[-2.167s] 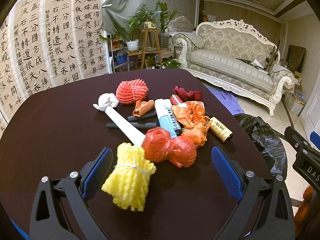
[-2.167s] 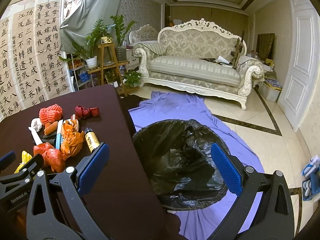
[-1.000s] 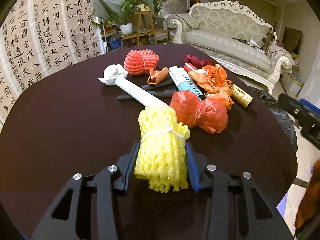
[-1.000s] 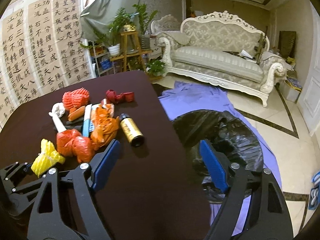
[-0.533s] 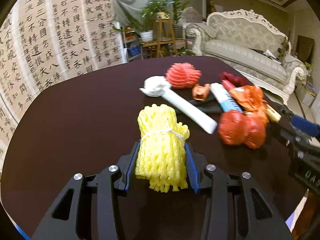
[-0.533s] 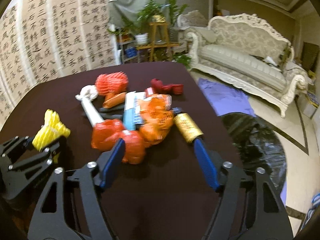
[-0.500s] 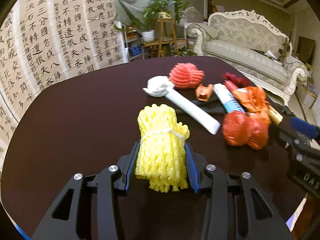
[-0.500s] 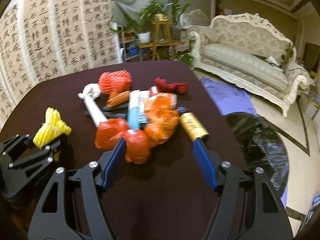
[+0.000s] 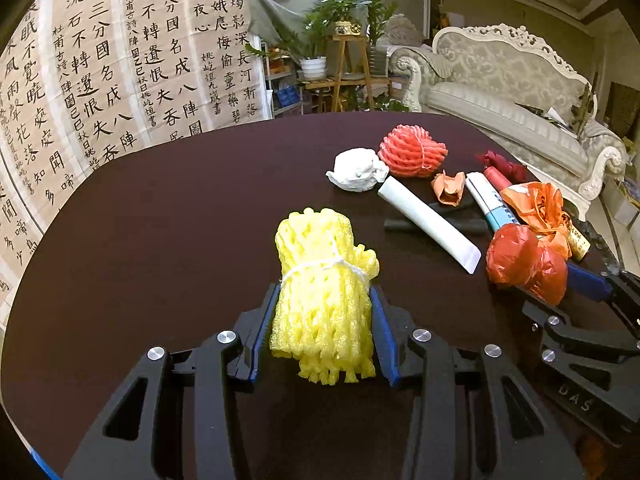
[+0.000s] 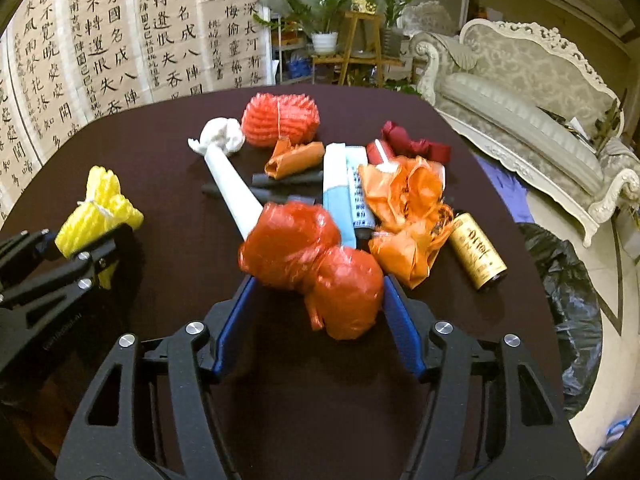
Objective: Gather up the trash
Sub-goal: 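Grasp the red plastic bag with the right tool while the left tool holds the yellow net, then carry both items over the black trash bin and open both tools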
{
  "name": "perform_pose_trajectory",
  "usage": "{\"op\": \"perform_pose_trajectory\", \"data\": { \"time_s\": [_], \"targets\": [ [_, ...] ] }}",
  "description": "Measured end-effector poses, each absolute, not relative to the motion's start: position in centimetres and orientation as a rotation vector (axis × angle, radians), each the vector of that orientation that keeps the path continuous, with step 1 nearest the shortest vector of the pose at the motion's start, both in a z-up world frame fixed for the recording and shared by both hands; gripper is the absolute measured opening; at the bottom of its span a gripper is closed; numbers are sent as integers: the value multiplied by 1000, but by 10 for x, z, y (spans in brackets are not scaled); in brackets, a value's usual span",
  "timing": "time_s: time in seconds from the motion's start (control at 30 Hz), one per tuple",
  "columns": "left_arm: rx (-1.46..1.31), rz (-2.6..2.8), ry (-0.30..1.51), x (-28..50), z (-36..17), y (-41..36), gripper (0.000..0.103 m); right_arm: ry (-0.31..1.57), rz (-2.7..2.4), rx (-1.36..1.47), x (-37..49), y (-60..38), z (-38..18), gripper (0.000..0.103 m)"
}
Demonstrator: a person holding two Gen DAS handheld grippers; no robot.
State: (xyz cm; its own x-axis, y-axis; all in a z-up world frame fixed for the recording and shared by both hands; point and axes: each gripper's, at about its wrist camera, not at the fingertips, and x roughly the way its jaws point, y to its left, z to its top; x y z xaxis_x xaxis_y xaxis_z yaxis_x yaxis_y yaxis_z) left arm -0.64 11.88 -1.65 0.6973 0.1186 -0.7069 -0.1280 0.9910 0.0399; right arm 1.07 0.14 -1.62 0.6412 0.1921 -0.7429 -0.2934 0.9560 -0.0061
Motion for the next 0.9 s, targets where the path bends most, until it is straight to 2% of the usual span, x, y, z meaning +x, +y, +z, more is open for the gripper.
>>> {"op": "perform_pose_trajectory", "data": {
  "time_s": [0.03,0.07,0.47,0.9],
  "targets": [
    [-12,137,789,-7,-17,117,43,830,286,-122,10,0,-16,37],
    [-10,138,788,-7,-17,117,43,833,296,-112,10,-1,-16,30],
    [-11,135,760,-13,-9,113,43,768,297,-93,-7,-17,0,27],
    [8,-7,667,-15,14,49,43,674,82,-9,-17,-104,27,27]
  ]
}}
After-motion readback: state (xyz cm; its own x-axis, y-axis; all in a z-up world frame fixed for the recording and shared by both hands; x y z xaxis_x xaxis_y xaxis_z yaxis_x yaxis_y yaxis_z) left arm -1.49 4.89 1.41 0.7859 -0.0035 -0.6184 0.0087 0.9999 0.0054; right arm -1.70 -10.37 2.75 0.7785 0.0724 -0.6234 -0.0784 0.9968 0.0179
